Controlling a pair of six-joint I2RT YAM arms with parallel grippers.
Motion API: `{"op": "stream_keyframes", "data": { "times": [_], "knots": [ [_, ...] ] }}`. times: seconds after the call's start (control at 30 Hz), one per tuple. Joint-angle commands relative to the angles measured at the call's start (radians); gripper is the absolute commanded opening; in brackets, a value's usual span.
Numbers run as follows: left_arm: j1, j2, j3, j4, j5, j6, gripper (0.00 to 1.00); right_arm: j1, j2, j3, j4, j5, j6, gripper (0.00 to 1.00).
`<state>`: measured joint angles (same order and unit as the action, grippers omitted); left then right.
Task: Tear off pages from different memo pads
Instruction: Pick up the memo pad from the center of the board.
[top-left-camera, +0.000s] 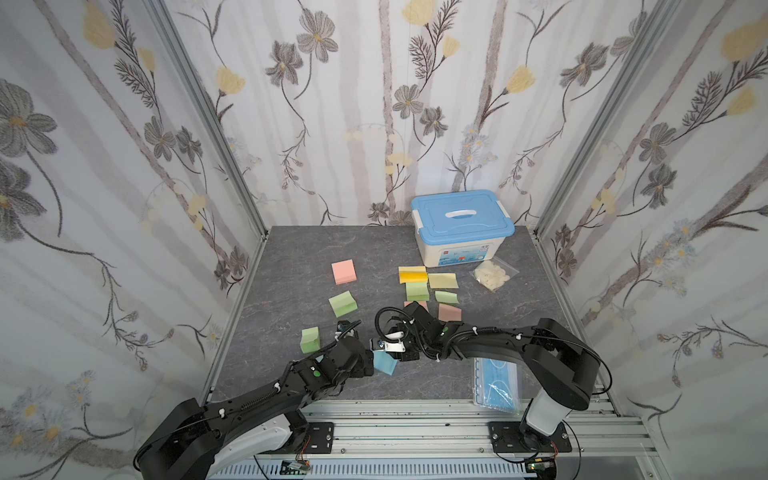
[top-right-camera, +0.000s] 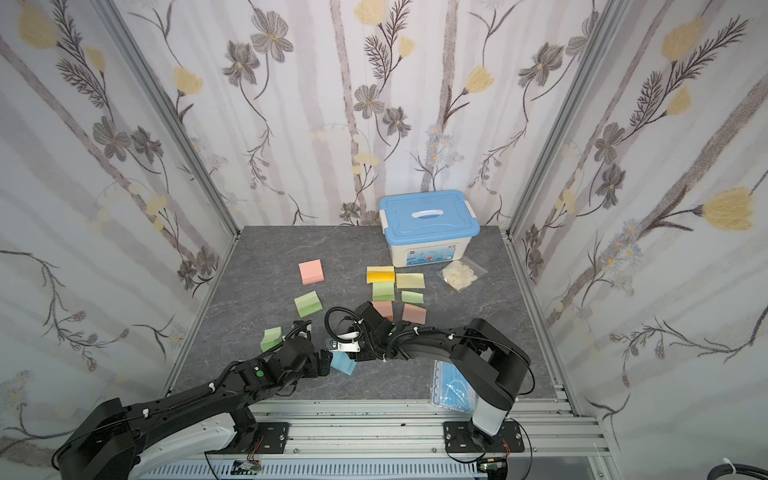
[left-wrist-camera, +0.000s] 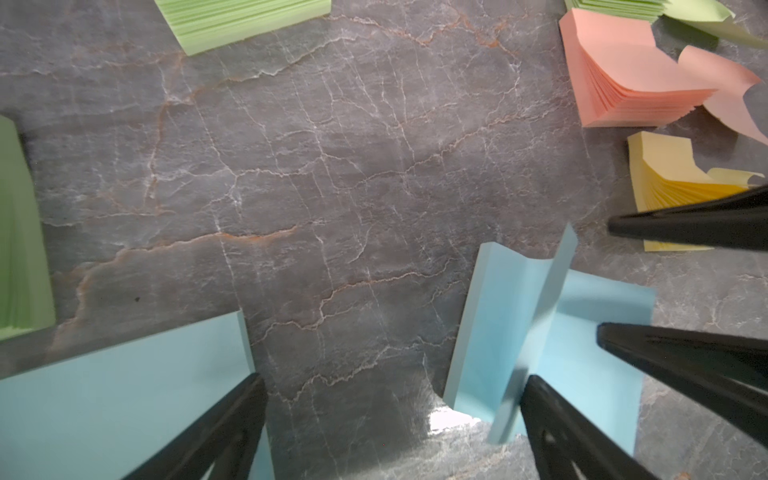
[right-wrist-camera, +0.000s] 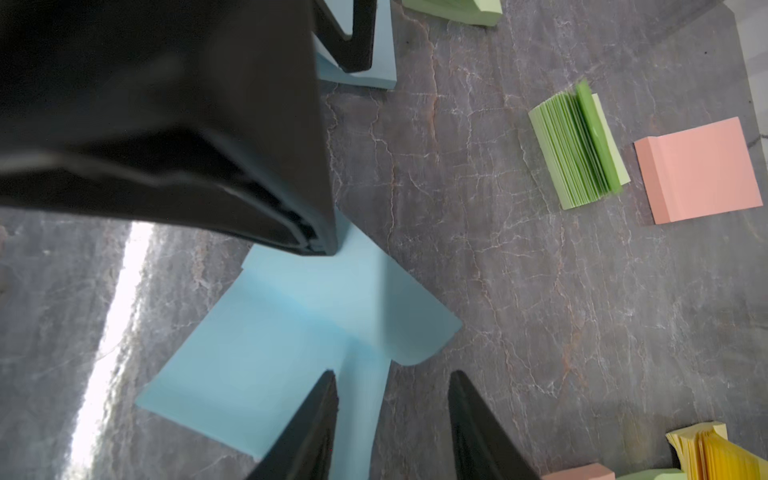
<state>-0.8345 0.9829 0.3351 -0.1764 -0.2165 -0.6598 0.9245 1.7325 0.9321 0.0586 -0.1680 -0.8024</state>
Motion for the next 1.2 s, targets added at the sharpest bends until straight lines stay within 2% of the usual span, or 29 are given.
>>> {"op": "stream_keyframes", "data": {
  "times": [0.0, 0.07, 0.13, 0.2, 0.33, 0.43, 0.57, 0.7, 0.9, 1.0, 1.1, 1.17],
  "knots": [
    [0.004, -0.031, 0.016, -0.062, -0.042, -0.029, 0.98, 0.004, 0.024, 0.016, 0.122, 0.022, -0.085, 0.49],
    [0.004, -0.089, 0.047, -0.165, -0.117, -0.059, 0.98, 0.004, 0.03, 0.01, 0.159, 0.039, -0.106, 0.54],
    [0.006, -0.187, 0.083, -0.296, -0.21, -0.089, 0.98, 0.003, 0.03, -0.037, 0.195, 0.05, -0.136, 0.73],
    [0.014, -0.293, 0.105, -0.383, -0.274, -0.098, 0.98, 0.003, 0.031, -0.05, 0.213, 0.044, -0.172, 0.84],
    [0.047, -0.481, 0.122, -0.469, -0.326, -0.092, 0.98, 0.009, 0.035, -0.073, 0.217, -0.001, -0.277, 0.85],
    [0.065, -0.554, 0.115, -0.483, -0.322, -0.087, 0.98, 0.026, 0.033, -0.088, 0.241, -0.002, -0.335, 0.84],
    [0.078, -0.552, 0.105, -0.486, -0.311, -0.083, 0.98, 0.046, 0.029, -0.101, 0.237, -0.002, -0.416, 0.77],
    [0.084, -0.533, 0.098, -0.47, -0.302, -0.078, 0.98, 0.048, 0.022, -0.106, 0.2, -0.022, -0.434, 0.72],
    [0.092, -0.529, 0.085, -0.451, -0.295, -0.068, 0.99, 0.06, 0.022, -0.101, 0.128, -0.05, -0.453, 0.52],
    [0.097, -0.527, 0.081, -0.447, -0.288, -0.065, 0.99, 0.062, 0.028, -0.096, 0.115, -0.054, -0.448, 0.32],
    [0.099, -0.524, 0.076, -0.439, -0.275, -0.06, 0.99, 0.059, 0.014, -0.093, 0.115, -0.057, -0.411, 0.01],
    [0.101, -0.522, 0.075, -0.434, -0.261, -0.056, 0.99, 0.05, -0.011, -0.089, 0.113, -0.055, -0.365, 0.0]
  ]
}}
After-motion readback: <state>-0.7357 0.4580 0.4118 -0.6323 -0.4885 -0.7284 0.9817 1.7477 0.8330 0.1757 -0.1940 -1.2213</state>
